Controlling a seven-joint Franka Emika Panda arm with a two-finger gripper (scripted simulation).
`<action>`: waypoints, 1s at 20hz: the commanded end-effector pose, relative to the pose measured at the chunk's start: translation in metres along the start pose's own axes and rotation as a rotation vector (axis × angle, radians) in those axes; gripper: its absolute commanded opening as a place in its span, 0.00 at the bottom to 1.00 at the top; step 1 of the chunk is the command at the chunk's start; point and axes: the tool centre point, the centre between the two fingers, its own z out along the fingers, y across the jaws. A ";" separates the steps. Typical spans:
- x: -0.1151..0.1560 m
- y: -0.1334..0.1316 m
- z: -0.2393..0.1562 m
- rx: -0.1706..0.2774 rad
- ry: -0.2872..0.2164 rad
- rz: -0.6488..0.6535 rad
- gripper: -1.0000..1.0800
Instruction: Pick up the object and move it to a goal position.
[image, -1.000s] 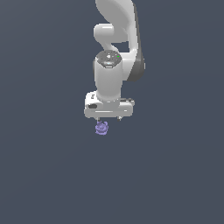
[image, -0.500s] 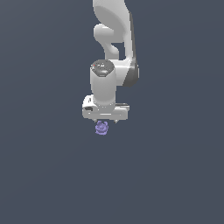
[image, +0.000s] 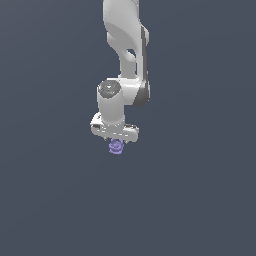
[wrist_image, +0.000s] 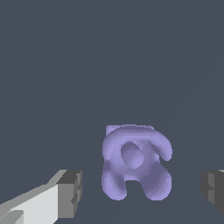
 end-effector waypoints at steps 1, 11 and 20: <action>-0.001 0.002 0.004 0.001 0.000 0.016 0.96; -0.002 0.002 0.025 0.000 0.000 0.013 0.96; -0.002 0.003 0.054 0.001 0.000 0.017 0.96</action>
